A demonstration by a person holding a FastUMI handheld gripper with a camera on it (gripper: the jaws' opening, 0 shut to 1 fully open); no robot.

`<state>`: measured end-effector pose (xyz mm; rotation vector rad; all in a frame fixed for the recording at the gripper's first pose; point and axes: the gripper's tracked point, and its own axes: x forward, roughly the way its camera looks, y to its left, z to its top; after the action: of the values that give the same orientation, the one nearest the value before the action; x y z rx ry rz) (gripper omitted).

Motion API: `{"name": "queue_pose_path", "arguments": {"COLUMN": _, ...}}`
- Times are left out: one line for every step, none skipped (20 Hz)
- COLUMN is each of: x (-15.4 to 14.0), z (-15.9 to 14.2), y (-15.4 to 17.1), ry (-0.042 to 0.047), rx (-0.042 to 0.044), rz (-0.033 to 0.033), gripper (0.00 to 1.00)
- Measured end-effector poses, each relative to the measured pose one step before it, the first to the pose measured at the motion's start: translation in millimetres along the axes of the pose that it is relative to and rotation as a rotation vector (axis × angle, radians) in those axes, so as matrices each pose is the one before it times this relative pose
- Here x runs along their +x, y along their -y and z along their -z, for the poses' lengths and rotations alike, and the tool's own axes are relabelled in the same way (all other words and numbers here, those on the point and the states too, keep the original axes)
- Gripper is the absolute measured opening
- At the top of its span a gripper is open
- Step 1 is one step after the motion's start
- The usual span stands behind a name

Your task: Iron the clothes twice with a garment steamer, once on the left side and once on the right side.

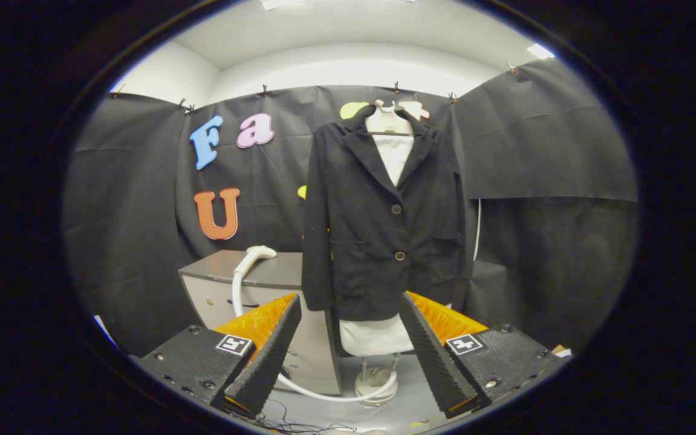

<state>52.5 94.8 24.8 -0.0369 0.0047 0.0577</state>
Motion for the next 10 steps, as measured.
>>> {"name": "queue_pose_path", "arguments": {"x": 9.19, "z": -5.65, "y": -10.14, "ry": 0.00366, "rx": -0.00060, "rz": -0.01059, "gripper": 1.00}}
{"name": "queue_pose_path", "arguments": {"x": 9.29, "z": -5.41, "y": -11.35, "ry": 0.00041, "rx": -0.00493, "rz": -0.01411, "gripper": 1.00}}
{"name": "queue_pose_path", "arguments": {"x": 11.13, "z": -6.77, "y": -15.05, "ry": 0.01021, "rx": -0.00234, "rz": -0.02135, "gripper": 1.00}}
{"name": "queue_pose_path", "arguments": {"x": 10.80, "z": -5.10, "y": -11.31, "ry": -0.00043, "rx": 0.00218, "rz": -0.01111, "gripper": 1.00}}
{"name": "queue_pose_path", "arguments": {"x": 13.51, "z": -5.32, "y": -10.39, "ry": -0.00111, "rx": 0.00275, "rz": -0.01037, "gripper": 1.00}}
{"name": "queue_pose_path", "arguments": {"x": 14.41, "z": -7.00, "y": -16.92, "ry": 0.00248, "rx": 0.00514, "rz": -0.02217, "gripper": 1.00}}
{"name": "queue_pose_path", "arguments": {"x": 12.28, "z": -5.96, "y": -16.59, "ry": 0.00900, "rx": 0.00161, "rz": -0.02377, "gripper": 1.00}}
{"name": "queue_pose_path", "arguments": {"x": 15.02, "z": -6.57, "y": -15.91, "ry": 0.00664, "rx": -0.00526, "rz": -0.01781, "gripper": 1.00}}
{"name": "queue_pose_path", "arguments": {"x": 18.41, "z": -4.63, "y": -13.15, "ry": 0.00680, "rx": -0.00543, "rz": -0.01304, "gripper": 1.00}}
{"name": "queue_pose_path", "arguments": {"x": 14.73, "z": -3.84, "y": -15.38, "ry": 0.00213, "rx": -0.00181, "rz": -0.01946, "gripper": 1.00}}
